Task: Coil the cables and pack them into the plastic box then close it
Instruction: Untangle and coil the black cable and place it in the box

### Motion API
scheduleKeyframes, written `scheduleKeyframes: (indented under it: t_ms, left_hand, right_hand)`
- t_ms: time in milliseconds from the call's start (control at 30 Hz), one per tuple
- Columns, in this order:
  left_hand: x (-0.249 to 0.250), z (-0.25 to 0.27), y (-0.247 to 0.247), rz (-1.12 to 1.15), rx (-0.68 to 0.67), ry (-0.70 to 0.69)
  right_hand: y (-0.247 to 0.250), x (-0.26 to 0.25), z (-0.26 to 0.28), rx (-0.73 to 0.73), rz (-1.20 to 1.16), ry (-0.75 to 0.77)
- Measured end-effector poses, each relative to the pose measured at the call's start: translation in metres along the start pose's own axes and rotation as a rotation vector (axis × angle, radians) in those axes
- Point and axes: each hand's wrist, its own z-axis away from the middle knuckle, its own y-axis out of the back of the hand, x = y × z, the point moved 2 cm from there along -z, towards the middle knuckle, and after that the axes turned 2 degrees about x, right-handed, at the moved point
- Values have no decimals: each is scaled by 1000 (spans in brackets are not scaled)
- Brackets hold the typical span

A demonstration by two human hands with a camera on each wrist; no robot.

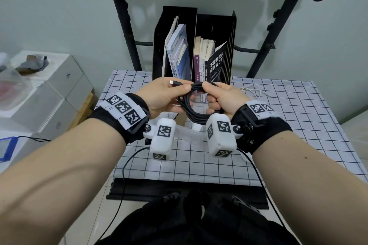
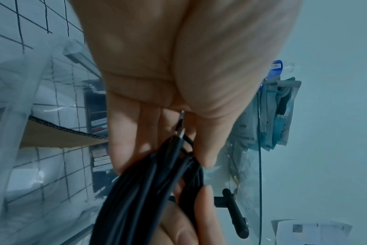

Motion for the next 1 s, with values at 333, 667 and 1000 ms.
scheduleKeyframes:
  t_ms: [333,667,1000]
  left_hand:
    - [-14,-4,15,-14,118,-32]
    - [-62,-14,39,111,510,72]
    - [-78,-17,37,126,531,107]
  right_hand:
    - [-6,12,-6,142,95,-76]
    - [4,56,-21,263,251,-255]
    - [22,58,-32,362,327,-265]
